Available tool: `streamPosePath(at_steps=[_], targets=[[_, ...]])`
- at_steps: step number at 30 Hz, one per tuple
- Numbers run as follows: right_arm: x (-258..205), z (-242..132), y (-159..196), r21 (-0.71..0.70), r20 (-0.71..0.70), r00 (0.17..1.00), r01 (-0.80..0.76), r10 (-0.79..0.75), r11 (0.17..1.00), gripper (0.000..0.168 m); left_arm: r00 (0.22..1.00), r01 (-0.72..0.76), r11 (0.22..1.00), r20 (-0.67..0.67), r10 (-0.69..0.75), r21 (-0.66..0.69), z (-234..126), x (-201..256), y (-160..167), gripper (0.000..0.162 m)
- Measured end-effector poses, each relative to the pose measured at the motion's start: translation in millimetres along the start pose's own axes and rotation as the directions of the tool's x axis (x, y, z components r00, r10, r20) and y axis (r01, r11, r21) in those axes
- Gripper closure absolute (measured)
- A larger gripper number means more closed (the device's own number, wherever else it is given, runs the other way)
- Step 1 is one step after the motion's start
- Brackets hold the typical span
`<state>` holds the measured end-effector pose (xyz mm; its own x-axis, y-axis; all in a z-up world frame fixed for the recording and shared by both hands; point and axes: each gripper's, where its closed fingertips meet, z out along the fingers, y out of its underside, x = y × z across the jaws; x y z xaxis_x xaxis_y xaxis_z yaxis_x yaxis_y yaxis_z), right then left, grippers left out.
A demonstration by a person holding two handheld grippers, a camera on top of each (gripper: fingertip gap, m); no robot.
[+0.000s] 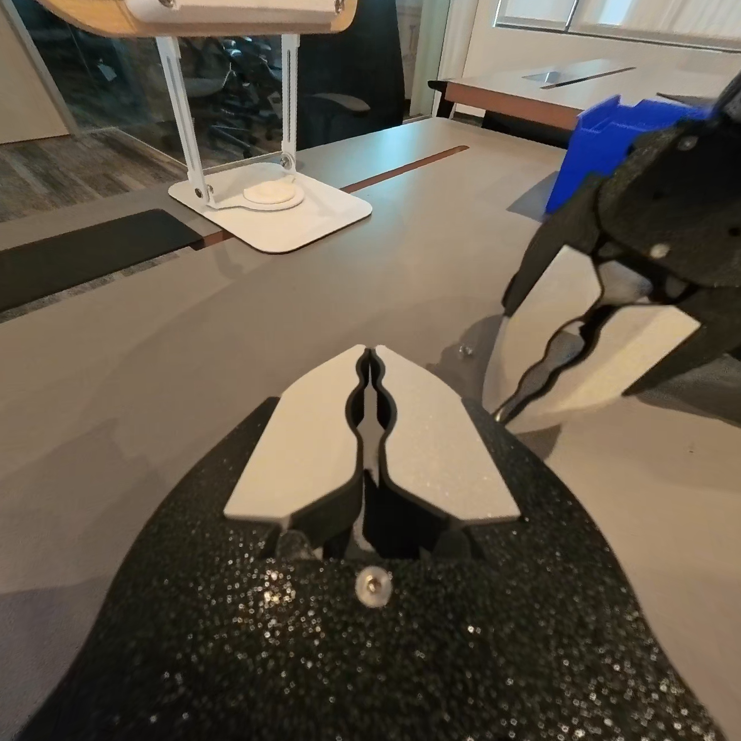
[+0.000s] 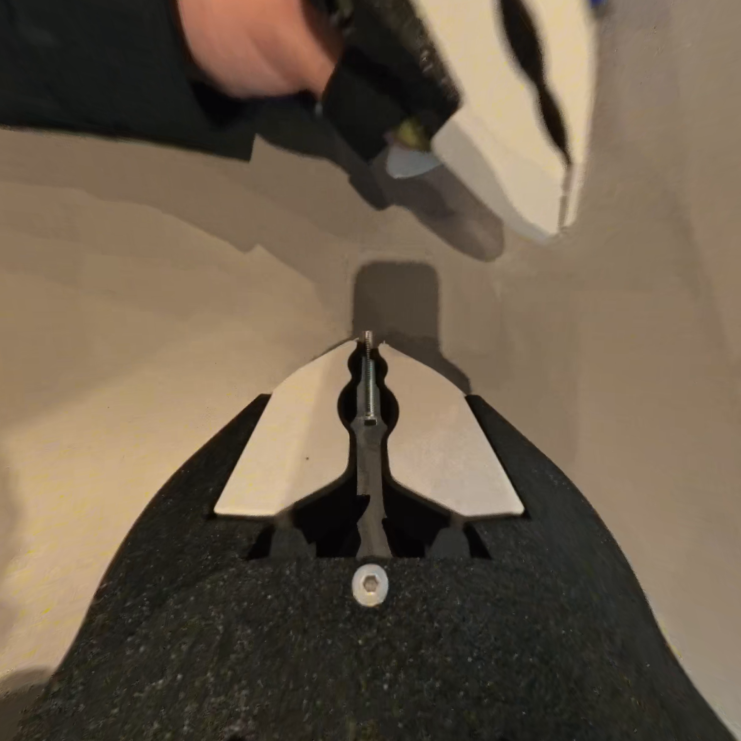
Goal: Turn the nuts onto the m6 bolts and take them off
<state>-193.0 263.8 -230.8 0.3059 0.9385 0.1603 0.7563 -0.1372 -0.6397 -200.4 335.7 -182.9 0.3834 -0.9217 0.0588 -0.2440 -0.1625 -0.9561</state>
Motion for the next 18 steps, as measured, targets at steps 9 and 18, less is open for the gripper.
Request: streamPosePath(at_steps=[9,18], targets=[[12.9,-65.4,-19.0,0.573,-0.028,0.956,-0.223,0.291,0.788,0.163,0.936,-0.016,0.996,-0.348,0.047,0.090,0.1,56.4,-11.7,0.141],[9.5,-86.7,-31.6,0.704,0.132,0.940,-0.313,0.315,0.637,0.163,0.839,-0.034,0.995,-0.539,0.081,0.097,5.7,114.2,-12.3,0.112]])
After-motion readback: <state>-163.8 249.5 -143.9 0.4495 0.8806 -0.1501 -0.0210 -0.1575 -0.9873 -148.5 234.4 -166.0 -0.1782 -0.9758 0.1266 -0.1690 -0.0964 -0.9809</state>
